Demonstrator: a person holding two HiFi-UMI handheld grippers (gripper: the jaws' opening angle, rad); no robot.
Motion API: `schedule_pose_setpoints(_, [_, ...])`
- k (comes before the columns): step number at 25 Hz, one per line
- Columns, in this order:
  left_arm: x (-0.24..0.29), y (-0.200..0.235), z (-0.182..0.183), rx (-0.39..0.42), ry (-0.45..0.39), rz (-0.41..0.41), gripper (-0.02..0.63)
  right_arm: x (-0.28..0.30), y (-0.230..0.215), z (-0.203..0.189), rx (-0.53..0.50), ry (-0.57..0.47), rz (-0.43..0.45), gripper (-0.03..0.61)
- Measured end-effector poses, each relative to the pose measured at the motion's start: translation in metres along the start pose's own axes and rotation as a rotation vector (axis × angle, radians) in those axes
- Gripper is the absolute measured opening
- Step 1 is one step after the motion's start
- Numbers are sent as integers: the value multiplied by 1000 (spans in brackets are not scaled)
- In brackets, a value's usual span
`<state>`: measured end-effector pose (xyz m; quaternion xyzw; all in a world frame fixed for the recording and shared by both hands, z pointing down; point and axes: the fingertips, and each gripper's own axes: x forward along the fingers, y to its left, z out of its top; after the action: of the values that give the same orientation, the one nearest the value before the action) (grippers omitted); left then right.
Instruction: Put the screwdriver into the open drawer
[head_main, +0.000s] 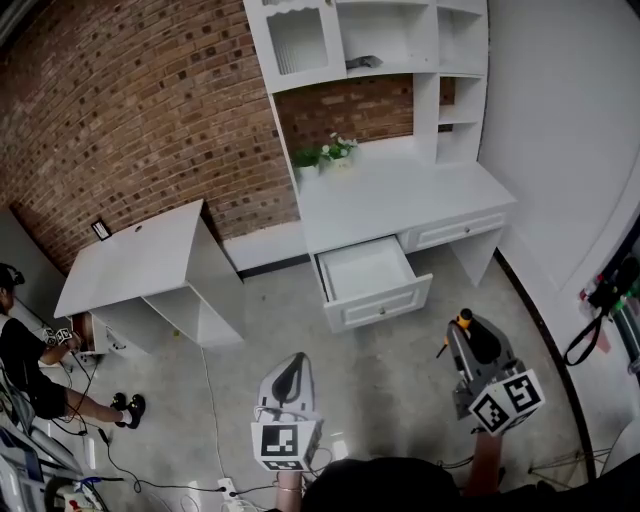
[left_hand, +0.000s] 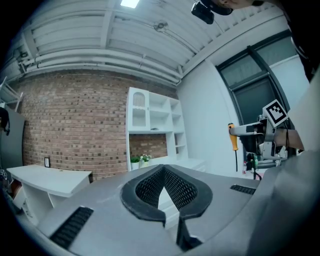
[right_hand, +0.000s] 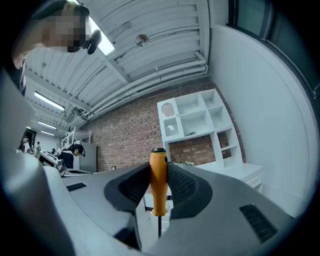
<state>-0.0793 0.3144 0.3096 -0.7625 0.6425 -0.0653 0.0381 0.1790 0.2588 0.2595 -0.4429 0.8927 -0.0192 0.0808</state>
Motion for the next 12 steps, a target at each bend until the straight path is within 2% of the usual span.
schedule_pose_setpoints(12, [16,5,-15,-13,61,32,8,29,-14,-13,50,24,28,115])
